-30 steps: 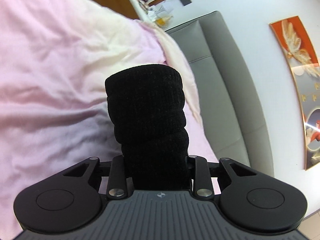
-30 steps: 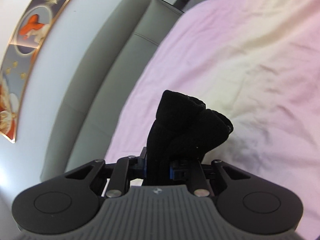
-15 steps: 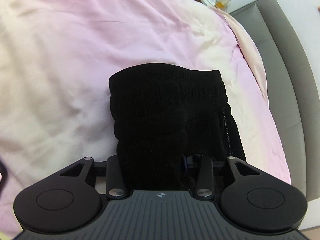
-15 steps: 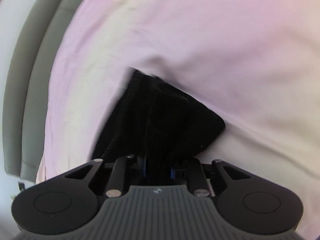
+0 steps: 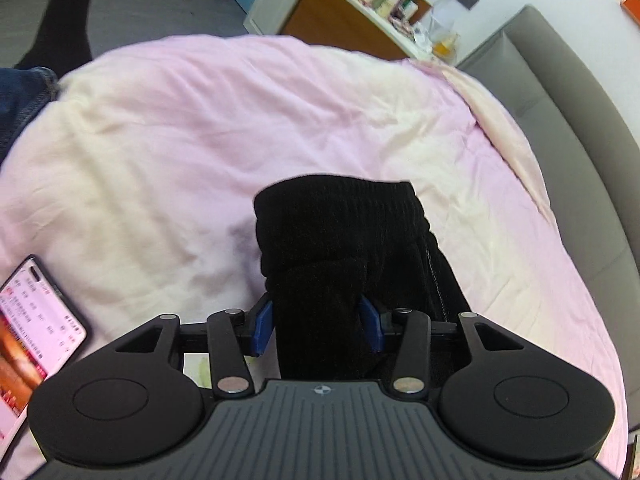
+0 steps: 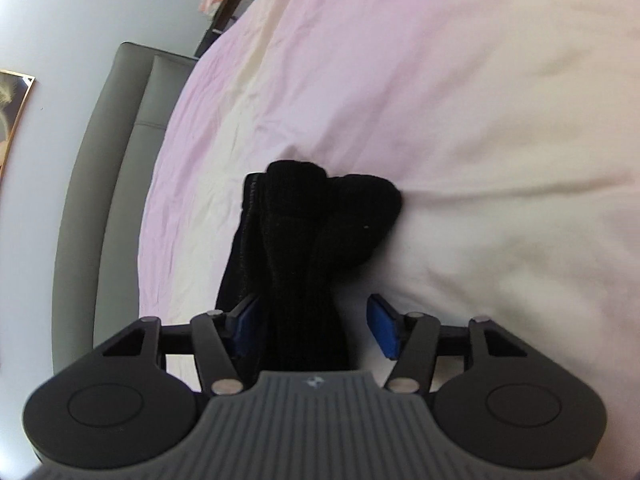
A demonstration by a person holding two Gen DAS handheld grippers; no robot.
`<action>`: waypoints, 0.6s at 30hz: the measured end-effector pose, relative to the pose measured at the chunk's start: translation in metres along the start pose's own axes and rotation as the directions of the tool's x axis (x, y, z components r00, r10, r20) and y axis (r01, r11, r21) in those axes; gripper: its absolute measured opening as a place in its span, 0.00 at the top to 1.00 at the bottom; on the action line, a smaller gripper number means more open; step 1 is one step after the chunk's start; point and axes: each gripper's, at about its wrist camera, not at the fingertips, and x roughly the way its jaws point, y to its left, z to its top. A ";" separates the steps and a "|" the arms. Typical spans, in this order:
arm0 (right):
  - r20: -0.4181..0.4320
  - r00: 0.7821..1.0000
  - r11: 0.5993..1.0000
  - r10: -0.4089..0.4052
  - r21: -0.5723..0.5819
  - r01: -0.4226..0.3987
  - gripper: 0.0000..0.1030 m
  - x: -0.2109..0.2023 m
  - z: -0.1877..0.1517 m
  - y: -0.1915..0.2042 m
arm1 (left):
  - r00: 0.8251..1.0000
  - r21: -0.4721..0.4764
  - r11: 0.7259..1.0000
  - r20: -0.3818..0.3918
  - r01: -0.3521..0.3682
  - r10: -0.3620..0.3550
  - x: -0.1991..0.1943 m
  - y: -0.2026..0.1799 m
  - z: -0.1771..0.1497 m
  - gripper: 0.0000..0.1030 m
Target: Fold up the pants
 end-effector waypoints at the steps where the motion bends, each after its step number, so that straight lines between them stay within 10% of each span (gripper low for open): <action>1: 0.008 1.000 1.000 0.008 0.018 -0.009 0.49 -0.001 0.003 -0.002 | 0.999 0.007 1.000 0.034 -0.010 0.010 -0.009 -0.002 -0.004 0.50; 5: 0.006 0.999 0.998 0.033 0.061 -0.033 0.48 0.004 0.008 -0.008 | 0.986 0.157 0.987 0.157 0.034 -0.059 -0.040 -0.042 -0.033 0.45; 8: -0.004 0.999 0.999 0.041 0.026 -0.041 0.46 0.001 0.005 -0.006 | 0.979 0.350 0.926 0.087 0.142 -0.183 -0.046 -0.101 -0.074 0.32; 11: -0.022 0.999 0.999 0.041 -0.002 -0.041 0.46 0.002 0.002 -0.003 | 0.961 0.583 0.765 -0.125 0.274 -0.249 -0.034 -0.170 -0.138 0.32; 18: -0.045 0.998 0.998 0.041 -0.037 -0.043 0.46 0.013 -0.001 0.005 | 0.821 0.776 0.270 -0.528 0.570 -0.215 -0.009 -0.280 -0.321 0.42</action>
